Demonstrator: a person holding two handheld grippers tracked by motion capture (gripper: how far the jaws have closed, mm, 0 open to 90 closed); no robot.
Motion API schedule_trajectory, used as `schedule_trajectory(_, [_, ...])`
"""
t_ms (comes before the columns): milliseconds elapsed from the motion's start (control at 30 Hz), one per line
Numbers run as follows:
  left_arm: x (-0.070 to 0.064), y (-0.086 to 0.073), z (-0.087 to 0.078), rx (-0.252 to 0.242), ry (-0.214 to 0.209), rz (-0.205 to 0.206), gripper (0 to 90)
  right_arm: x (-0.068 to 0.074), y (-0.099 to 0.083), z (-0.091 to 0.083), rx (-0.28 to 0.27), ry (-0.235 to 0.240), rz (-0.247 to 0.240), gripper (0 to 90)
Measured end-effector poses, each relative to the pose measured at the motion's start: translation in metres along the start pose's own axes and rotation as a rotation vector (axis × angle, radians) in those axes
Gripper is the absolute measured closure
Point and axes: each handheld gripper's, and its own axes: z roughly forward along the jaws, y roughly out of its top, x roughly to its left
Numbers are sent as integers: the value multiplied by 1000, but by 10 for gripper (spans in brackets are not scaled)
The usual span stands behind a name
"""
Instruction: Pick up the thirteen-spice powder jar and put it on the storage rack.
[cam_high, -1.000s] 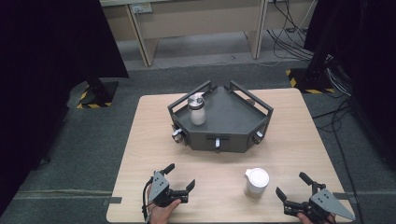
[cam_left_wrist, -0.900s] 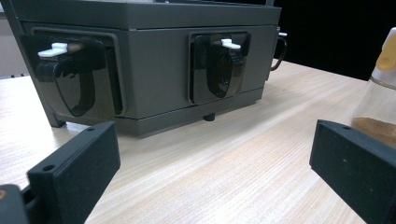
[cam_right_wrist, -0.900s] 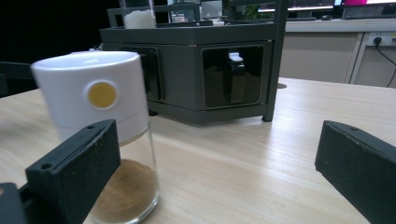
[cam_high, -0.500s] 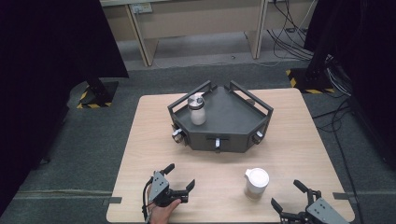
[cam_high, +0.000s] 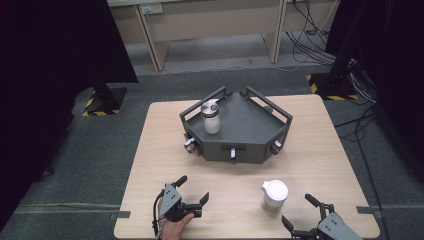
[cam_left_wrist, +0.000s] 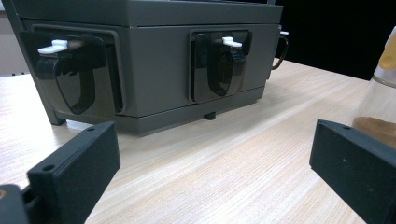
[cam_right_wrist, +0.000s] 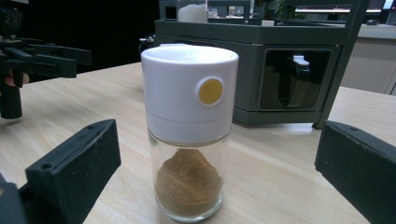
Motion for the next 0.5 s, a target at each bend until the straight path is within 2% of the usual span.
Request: schedule_trajectory(500, [0, 0, 0, 0, 2, 1, 11, 9, 7, 24, 36, 23, -8, 13])
